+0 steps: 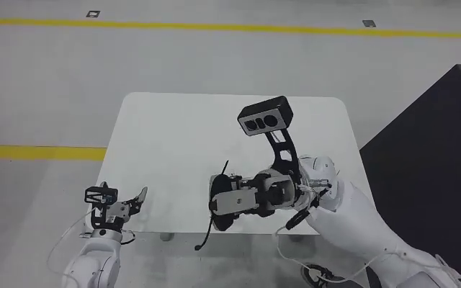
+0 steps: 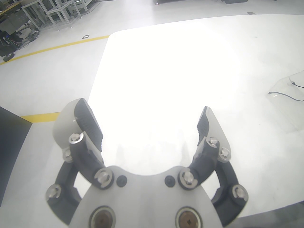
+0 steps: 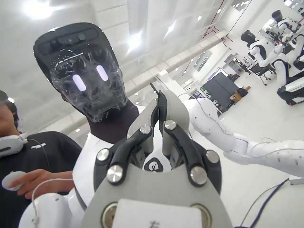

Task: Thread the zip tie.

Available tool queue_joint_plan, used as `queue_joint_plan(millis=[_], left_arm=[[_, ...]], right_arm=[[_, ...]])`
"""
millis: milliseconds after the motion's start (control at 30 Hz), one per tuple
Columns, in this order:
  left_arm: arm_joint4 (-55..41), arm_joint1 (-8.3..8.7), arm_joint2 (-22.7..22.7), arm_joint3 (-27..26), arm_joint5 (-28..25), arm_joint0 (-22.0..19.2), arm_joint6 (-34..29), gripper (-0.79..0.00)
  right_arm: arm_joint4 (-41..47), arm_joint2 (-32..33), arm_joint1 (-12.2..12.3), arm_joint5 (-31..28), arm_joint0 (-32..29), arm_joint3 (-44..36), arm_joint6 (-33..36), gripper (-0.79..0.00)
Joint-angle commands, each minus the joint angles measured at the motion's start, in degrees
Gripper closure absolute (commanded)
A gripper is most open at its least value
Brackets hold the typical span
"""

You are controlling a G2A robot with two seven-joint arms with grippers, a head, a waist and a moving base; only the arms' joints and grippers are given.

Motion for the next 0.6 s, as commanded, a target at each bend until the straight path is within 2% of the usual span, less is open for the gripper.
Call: queue_joint_plan(millis=[0,100,133,267,433,567], left_arm=[[0.0,0.0,0.0,0.0,0.0,0.0,0.0,-0.785],[0.0,0.0,0.0,0.0,0.0,0.0,0.0,-0.785],[0.0,0.0,0.0,0.0,0.0,0.0,0.0,-0.785],[0.0,0.0,0.0,0.0,0.0,0.0,0.0,-0.785],[0.0,0.0,0.0,0.0,0.0,0.0,0.0,-0.785],[0.0,0.0,0.0,0.0,0.0,0.0,0.0,-0.785]], right_arm=[[1.65,0.62,-0.29,-0.1,-0.26,0.24,-0.85,0.0],[7.87,0.83,-0.78,2.64,-1.89,0.06,-3.63,0.0],[11.99,0.73,-0.96,4.64,-2.91,-0.35,-5.24,0.0],[17.5,2.3,-1.06,12.99,-4.05,-0.95,-8.05,0.0],[18.8,4.66,-0.69,23.59,-5.9,-2.32,-13.99,0.0],[17.43,5.51,-0.08,34.43,-7.8,-3.55,-17.48,0.0]])
